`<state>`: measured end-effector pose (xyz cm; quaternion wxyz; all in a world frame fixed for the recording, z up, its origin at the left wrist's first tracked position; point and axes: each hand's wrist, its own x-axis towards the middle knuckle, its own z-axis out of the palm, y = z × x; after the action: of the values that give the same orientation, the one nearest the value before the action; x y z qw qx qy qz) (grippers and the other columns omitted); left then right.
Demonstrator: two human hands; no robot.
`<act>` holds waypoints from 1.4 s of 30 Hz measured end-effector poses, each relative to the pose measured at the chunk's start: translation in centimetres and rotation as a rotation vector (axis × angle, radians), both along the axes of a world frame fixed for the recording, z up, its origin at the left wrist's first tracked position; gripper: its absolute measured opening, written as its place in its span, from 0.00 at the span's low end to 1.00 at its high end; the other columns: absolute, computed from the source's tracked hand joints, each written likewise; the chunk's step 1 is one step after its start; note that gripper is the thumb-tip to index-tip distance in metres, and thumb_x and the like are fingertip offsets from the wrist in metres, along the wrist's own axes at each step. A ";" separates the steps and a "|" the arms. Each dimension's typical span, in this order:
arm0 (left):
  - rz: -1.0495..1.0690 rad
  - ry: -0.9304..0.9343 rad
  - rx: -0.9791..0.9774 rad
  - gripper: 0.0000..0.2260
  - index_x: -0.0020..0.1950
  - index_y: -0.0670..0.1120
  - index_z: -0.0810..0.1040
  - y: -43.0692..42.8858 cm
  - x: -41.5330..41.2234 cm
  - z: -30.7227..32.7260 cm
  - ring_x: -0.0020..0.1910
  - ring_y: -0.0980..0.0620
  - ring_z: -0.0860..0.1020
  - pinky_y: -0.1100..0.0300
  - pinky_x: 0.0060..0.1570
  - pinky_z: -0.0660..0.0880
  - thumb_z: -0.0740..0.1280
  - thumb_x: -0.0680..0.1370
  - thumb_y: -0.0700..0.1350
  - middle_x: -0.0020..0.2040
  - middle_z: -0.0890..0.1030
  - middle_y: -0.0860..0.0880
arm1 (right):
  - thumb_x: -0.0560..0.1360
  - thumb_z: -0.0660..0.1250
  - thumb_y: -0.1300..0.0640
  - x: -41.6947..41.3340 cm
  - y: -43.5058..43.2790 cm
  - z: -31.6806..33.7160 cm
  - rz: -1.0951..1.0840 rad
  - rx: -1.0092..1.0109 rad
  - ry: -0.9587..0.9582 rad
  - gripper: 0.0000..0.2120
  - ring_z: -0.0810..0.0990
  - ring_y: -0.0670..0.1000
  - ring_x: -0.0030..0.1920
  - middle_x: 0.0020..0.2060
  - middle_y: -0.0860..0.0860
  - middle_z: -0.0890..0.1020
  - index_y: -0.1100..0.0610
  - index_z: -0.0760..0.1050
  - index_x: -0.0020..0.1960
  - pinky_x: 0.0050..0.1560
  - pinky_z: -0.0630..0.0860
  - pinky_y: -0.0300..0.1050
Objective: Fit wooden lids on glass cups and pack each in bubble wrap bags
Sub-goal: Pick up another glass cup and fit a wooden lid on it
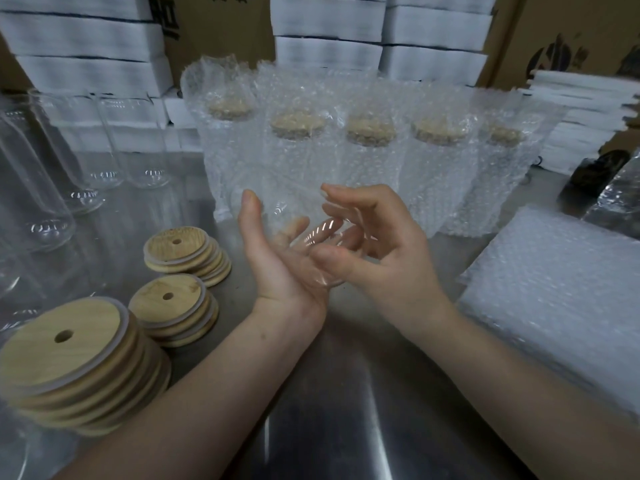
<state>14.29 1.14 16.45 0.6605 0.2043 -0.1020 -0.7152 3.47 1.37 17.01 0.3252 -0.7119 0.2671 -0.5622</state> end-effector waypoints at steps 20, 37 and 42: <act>-0.056 -0.001 -0.104 0.39 0.61 0.36 0.72 -0.4 1.2 -0.5 0.41 0.37 0.84 0.50 0.32 0.80 0.61 0.71 0.71 0.43 0.84 0.39 | 0.69 0.72 0.66 -3.4 -2.2 2.1 0.328 0.151 0.184 0.24 0.71 0.48 0.72 0.63 0.40 0.78 0.50 0.76 0.62 0.66 0.72 0.42; -0.053 0.071 -0.073 0.41 0.68 0.39 0.69 0.3 -0.2 -0.5 0.52 0.36 0.83 0.45 0.43 0.81 0.62 0.70 0.71 0.59 0.81 0.35 | 0.62 0.73 0.40 0.0 -1.2 0.3 -0.140 -0.337 0.278 0.32 0.73 0.47 0.58 0.57 0.43 0.71 0.45 0.62 0.60 0.56 0.76 0.51; -0.078 0.091 -0.087 0.39 0.63 0.38 0.70 0.1 -0.5 -0.8 0.46 0.39 0.85 0.50 0.38 0.81 0.61 0.71 0.72 0.48 0.84 0.36 | 0.74 0.57 0.30 0.7 -1.3 -0.1 -0.259 -0.352 0.282 0.25 0.74 0.43 0.50 0.53 0.42 0.71 0.47 0.62 0.60 0.50 0.76 0.46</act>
<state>13.81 1.25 15.68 0.6442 0.1386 -0.1106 -0.7440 4.13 0.05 16.95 0.0811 -0.7889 0.2965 -0.5322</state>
